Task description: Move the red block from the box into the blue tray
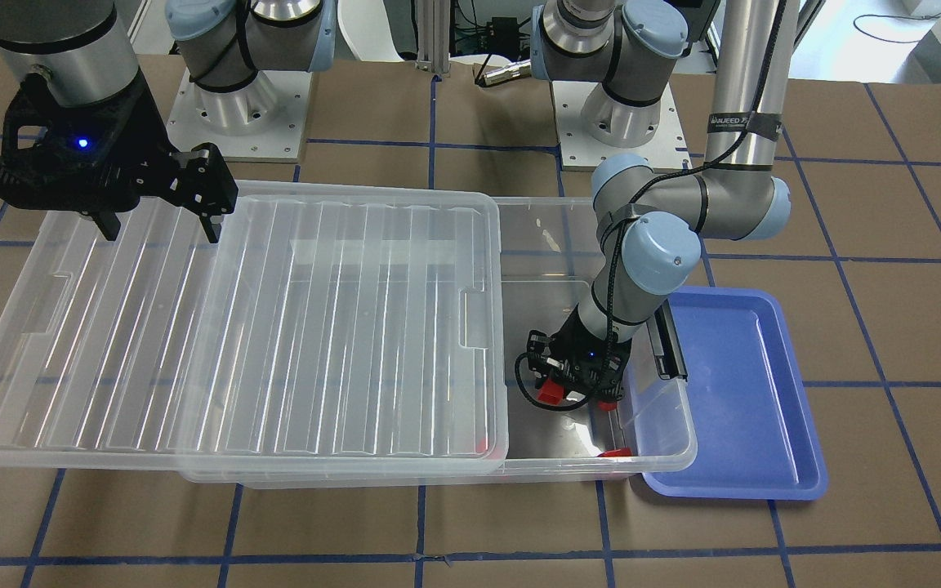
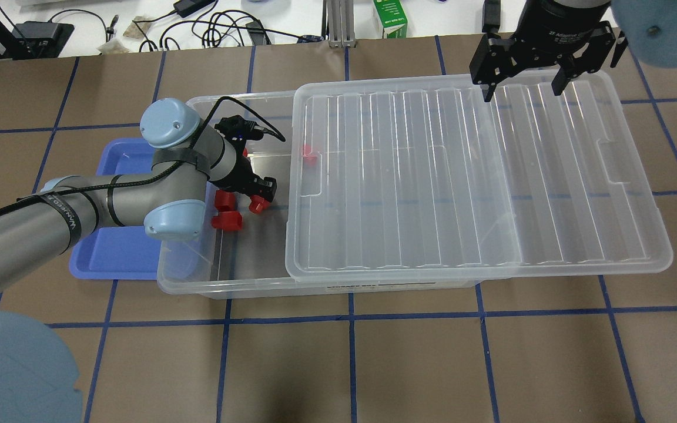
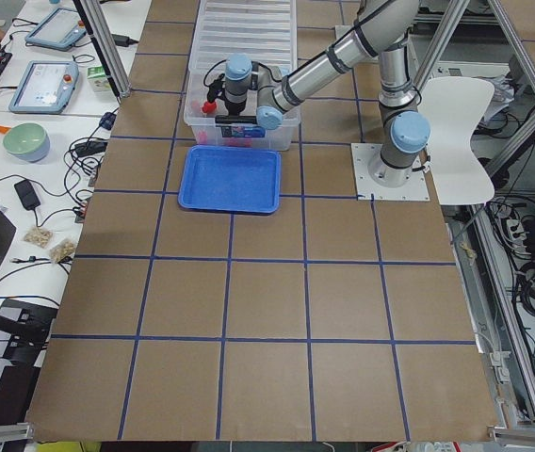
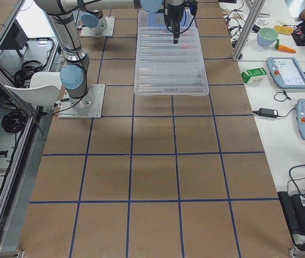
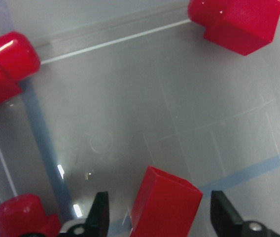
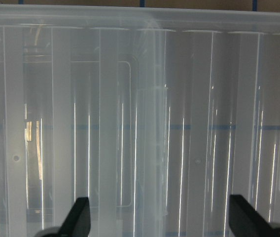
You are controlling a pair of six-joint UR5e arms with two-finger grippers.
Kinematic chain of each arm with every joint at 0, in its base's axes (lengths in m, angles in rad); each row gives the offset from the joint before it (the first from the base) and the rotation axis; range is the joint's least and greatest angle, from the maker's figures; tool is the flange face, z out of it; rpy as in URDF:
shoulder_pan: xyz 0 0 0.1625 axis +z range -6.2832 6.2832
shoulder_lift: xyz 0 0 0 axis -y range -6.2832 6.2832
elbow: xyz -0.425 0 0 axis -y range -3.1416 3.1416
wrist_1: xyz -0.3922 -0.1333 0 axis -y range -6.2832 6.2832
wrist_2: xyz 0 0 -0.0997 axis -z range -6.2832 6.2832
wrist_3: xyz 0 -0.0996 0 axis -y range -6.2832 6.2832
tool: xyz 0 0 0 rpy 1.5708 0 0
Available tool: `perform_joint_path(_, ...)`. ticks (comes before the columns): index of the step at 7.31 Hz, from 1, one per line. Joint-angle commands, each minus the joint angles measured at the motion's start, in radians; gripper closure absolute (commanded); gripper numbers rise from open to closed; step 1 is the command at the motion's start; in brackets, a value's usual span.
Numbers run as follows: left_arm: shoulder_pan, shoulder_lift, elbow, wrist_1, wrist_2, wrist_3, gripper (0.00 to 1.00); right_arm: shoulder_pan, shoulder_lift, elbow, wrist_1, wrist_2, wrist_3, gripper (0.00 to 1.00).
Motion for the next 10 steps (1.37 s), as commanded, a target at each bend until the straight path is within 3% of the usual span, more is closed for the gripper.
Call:
perform_joint_path(1, 0.000, 0.016, 0.002, 0.003, 0.003, -0.002, 1.00, -0.001, 0.000, 0.003, 0.000, 0.000, 0.000, 0.00)
perform_joint_path(3, -0.003, 0.068, 0.016, -0.013, 0.007, -0.016, 1.00, -0.001, 0.002, 0.003, 0.000, 0.006, 0.000, 0.00)
perform_joint_path(4, -0.002, 0.113, 0.033, -0.086, 0.010, -0.057, 1.00, -0.001, 0.002, 0.002, 0.000, 0.006, -0.002, 0.00)
perform_joint_path(6, -0.002, 0.192, 0.116, -0.300, 0.072, -0.120, 0.99, -0.040, 0.003, -0.014, -0.008, 0.012, -0.081, 0.00)
perform_joint_path(8, 0.006, 0.277, 0.225, -0.613, 0.134, -0.126, 0.98, -0.152, -0.001, -0.035, 0.001, 0.015, -0.194, 0.00)
perform_joint_path(10, 0.148, 0.341, 0.303, -0.762, 0.184, -0.105, 0.98, -0.281, 0.002, -0.047, 0.003, 0.014, -0.404, 0.00)
